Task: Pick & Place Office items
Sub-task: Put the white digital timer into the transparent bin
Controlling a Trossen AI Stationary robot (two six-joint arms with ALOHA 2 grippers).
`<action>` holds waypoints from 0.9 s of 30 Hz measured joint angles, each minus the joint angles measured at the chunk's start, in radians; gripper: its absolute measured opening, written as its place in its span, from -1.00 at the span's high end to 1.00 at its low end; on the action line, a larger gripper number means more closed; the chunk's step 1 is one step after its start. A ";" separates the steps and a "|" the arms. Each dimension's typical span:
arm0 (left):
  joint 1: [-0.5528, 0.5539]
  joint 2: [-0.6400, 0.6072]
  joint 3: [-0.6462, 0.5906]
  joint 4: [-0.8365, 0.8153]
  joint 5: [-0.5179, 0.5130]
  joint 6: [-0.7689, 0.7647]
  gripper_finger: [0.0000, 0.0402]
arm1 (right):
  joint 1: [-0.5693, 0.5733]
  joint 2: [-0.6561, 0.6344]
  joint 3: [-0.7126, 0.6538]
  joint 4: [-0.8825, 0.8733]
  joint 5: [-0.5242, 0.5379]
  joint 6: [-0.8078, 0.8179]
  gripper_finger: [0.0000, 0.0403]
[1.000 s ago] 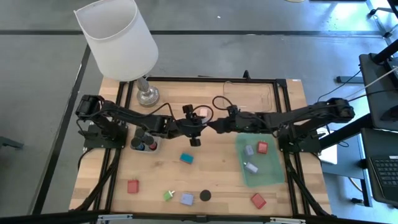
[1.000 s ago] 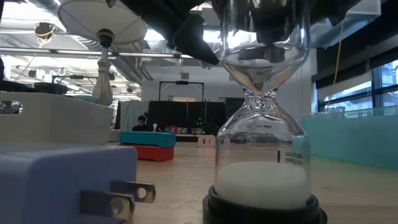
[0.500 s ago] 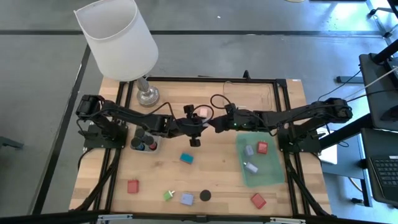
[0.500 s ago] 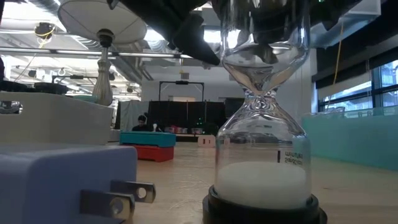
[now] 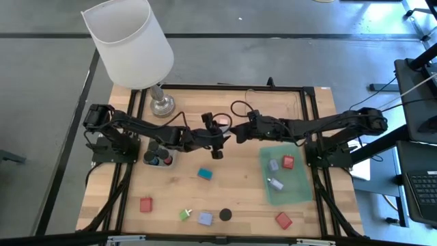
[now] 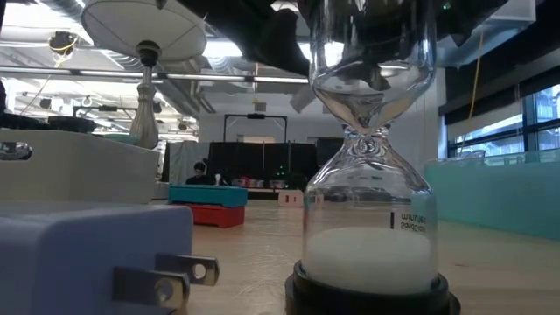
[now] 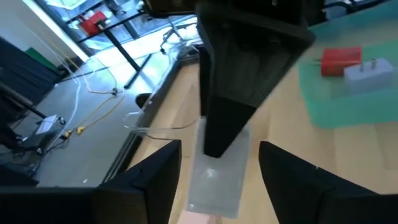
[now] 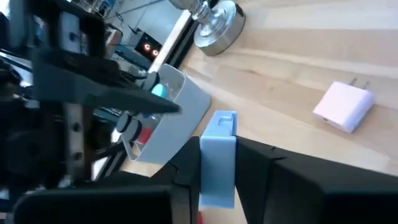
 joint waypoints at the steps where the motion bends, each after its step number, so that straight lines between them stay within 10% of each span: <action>1: 0.000 0.000 0.000 0.005 -0.009 0.000 -0.07 | -0.010 -0.002 0.000 -0.010 -0.011 -0.009 0.65; 18: -0.013 0.000 0.000 -0.010 -0.129 -0.291 -0.08 | -0.267 -0.253 0.002 -0.336 -0.037 -0.240 0.64; 27: -0.013 0.000 0.000 -0.068 -0.087 -0.525 -0.07 | -0.374 -0.255 0.001 -0.789 0.070 -0.239 0.64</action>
